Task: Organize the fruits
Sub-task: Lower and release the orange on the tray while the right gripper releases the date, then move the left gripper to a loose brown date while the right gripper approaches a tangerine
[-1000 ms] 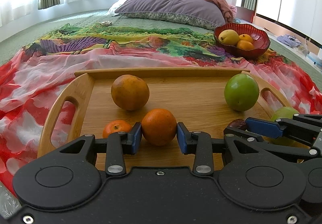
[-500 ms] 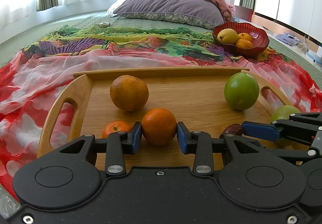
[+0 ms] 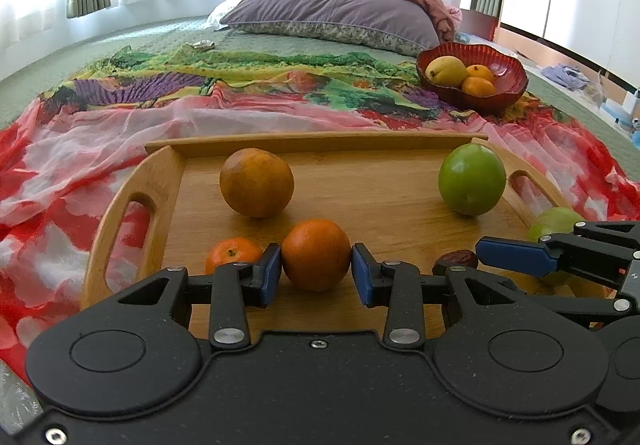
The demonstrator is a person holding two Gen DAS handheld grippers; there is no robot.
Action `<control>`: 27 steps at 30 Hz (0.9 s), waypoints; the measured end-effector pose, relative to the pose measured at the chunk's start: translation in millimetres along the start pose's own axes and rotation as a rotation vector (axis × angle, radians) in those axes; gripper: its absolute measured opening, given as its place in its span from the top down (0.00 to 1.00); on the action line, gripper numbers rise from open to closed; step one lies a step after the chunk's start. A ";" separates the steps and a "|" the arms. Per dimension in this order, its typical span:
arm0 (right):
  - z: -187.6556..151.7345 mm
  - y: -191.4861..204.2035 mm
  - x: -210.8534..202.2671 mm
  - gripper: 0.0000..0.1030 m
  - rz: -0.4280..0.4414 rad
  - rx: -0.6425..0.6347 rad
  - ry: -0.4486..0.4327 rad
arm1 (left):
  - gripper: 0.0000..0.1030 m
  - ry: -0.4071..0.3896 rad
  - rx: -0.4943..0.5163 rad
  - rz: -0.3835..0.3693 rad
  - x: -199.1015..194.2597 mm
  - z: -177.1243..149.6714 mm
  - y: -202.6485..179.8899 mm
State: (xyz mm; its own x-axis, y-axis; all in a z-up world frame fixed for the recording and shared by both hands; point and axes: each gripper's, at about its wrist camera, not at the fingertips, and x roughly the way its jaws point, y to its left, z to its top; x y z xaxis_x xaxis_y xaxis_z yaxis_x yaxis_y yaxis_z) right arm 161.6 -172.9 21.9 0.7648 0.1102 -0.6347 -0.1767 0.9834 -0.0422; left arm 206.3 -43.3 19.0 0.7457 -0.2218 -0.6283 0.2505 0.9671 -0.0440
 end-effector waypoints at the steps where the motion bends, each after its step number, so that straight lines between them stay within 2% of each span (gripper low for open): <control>1: 0.0 0.5 -2.0 0.50 0.003 0.000 -0.004 | 0.64 -0.005 0.005 0.001 -2.3 0.1 -0.4; 6: -0.7 3.5 -13.9 0.45 -0.001 -0.009 -0.028 | 0.50 -0.037 0.044 0.007 -20.2 1.6 -4.5; 10: -3.2 3.6 -27.7 0.39 0.002 -0.011 -0.055 | 0.45 -0.064 0.081 0.027 -38.0 -0.9 -7.6; 23: -21.7 6.6 -70.0 0.24 0.019 -0.028 -0.125 | 0.16 -0.138 0.083 0.002 -96.7 -24.3 -3.9; 27: -29.9 10.2 -82.2 0.18 0.029 -0.037 -0.146 | 0.13 -0.159 0.099 0.013 -111.8 -33.0 -6.7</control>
State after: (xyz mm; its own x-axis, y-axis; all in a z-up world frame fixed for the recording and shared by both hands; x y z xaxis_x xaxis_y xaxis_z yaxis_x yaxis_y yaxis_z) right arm 78.4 -176.3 50.6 0.8406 0.1613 -0.5171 -0.2211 0.9737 -0.0557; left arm 100.9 -20.8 63.9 0.8354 -0.2338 -0.4974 0.2942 0.9547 0.0454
